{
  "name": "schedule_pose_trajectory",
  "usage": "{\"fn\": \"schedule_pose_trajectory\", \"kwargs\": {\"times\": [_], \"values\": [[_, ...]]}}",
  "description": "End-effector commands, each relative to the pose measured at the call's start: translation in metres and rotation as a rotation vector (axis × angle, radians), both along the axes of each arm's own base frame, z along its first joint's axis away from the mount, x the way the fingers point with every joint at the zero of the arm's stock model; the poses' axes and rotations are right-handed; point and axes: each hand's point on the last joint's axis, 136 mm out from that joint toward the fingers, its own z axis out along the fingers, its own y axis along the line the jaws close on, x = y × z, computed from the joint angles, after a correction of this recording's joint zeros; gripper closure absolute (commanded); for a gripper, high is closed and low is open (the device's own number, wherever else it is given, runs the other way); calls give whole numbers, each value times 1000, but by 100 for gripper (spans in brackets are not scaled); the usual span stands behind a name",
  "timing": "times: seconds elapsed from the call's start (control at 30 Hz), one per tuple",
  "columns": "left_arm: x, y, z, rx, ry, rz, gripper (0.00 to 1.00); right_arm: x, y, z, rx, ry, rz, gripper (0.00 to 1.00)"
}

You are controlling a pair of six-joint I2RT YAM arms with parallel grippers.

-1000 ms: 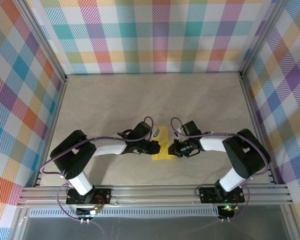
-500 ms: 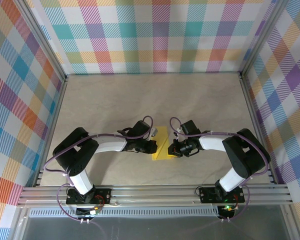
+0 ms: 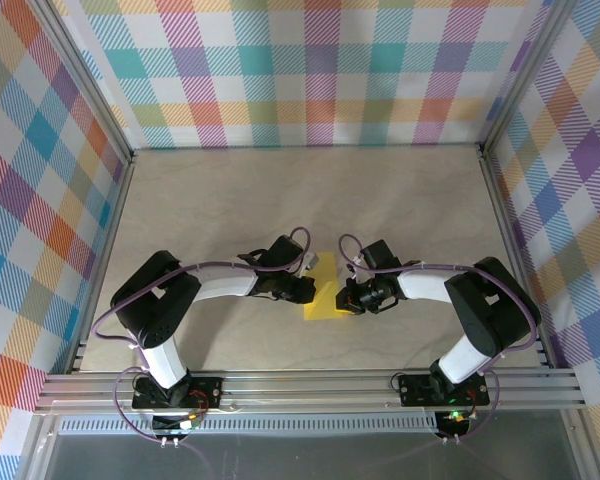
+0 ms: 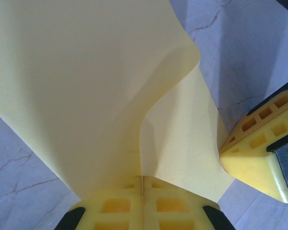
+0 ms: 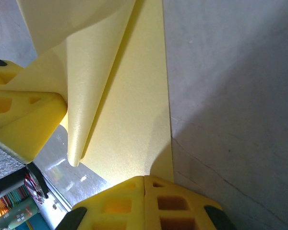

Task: Fold a paper plane with a square sheet of paper (fold left side to right side)

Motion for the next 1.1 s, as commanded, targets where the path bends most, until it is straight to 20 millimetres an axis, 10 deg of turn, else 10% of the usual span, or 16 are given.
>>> {"fn": "schedule_pose_trajectory", "kwargs": {"times": [0.0, 1.07], "values": [[3, 4, -1, 26, -2, -12, 98, -13, -15, -20, -104, 52, 4, 100], [10, 6, 7, 45, -48, -8, 99, -14, -17, -23, -122, 62, 5, 100]]}}
